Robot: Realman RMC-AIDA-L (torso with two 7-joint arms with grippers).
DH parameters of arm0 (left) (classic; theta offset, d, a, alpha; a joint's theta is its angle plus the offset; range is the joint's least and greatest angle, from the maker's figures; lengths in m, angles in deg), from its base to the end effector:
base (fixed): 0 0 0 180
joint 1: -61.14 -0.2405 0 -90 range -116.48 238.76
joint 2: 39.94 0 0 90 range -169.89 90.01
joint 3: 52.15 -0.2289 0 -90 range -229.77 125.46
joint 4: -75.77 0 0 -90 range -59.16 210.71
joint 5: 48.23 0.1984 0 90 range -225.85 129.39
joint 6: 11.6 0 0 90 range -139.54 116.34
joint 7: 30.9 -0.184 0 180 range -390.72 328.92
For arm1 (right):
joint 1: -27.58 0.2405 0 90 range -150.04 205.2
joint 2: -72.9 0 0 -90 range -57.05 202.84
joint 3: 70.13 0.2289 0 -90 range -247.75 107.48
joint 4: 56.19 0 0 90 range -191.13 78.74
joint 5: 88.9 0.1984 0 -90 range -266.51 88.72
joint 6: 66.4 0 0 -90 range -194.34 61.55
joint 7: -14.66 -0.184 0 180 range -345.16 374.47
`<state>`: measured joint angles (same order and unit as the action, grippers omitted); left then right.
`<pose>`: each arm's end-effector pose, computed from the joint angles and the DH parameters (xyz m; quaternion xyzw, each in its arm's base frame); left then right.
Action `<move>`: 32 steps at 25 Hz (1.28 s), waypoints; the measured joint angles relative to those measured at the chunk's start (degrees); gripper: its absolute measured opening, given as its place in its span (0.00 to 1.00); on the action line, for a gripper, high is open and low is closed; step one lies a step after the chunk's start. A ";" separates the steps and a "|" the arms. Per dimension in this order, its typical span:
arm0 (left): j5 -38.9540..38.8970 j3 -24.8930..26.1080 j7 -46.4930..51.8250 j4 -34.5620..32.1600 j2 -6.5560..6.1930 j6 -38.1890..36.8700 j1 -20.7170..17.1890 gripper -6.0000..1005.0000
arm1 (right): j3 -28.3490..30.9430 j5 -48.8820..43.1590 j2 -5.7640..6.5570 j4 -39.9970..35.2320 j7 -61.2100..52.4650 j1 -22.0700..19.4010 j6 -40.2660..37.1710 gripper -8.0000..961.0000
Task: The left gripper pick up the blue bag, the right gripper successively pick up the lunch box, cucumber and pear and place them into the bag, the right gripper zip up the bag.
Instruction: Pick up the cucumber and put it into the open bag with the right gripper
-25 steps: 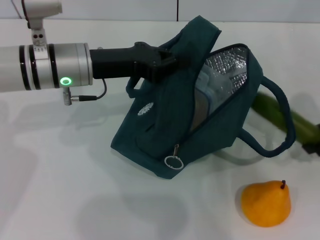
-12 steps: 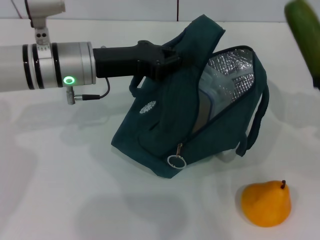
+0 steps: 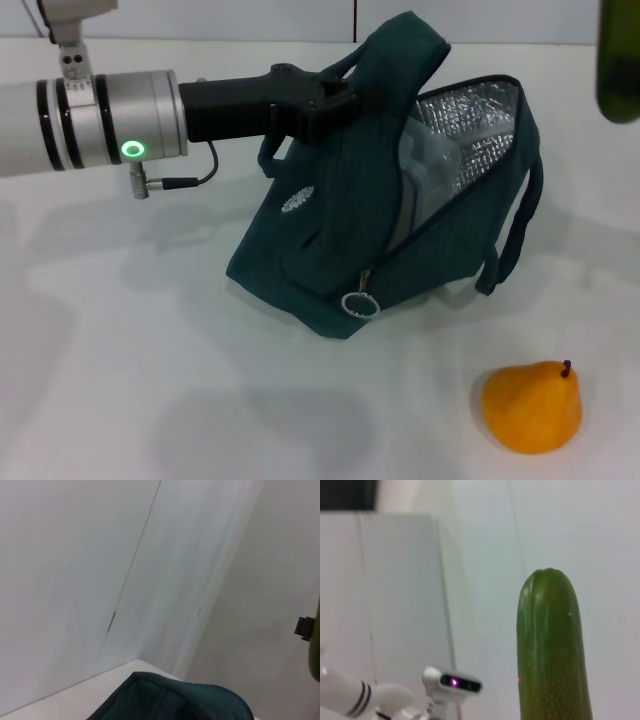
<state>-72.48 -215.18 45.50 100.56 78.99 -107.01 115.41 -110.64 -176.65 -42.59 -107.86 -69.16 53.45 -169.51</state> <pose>-0.1462 0.3643 -0.0278 -0.9084 -0.2354 -0.3356 0.0824 0.1573 0.3195 0.0849 -0.8909 0.0880 0.4137 0.1655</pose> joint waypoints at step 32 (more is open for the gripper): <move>0.43 0.00 -1.22 -0.95 0.31 0.36 0.37 0.05 | -14.46 7.15 -0.70 35.13 22.69 11.92 8.21 0.61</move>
<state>-72.05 -215.18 44.28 99.61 79.30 -106.65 115.78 -125.09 -169.50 -43.29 -72.74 -46.46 65.37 -161.29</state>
